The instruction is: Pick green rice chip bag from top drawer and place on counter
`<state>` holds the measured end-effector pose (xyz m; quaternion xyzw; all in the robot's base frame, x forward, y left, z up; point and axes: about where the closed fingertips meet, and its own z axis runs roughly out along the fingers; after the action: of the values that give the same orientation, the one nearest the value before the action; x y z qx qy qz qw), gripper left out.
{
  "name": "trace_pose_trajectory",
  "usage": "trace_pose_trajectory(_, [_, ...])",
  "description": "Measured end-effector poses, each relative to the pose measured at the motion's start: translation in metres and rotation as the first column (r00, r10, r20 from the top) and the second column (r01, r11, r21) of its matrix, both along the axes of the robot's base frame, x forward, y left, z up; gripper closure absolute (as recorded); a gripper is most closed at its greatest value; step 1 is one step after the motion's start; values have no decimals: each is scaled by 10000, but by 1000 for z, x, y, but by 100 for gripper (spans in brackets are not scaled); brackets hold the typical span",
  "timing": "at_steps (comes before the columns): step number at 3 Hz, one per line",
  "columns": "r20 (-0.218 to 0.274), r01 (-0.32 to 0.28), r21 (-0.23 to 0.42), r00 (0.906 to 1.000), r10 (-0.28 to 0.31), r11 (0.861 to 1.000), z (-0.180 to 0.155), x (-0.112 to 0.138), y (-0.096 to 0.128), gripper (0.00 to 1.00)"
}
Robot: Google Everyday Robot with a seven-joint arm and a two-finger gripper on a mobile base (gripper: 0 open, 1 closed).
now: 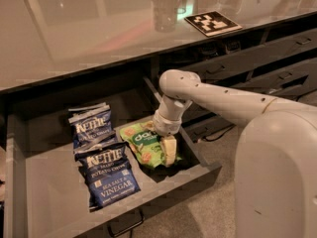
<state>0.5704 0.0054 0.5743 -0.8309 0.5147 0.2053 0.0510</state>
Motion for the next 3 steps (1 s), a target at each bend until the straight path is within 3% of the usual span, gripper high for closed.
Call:
trace_pose_trajectory(1, [2, 2, -1, 10000, -2, 10000, 7, 0, 0, 66])
trace_pose_trajectory(2, [608, 209, 224, 9979, -222, 9995, 30, -4, -3, 89])
trace_pose_trajectory(3, [1233, 300, 1261, 9913, -457, 9916, 68, -12, -10, 100])
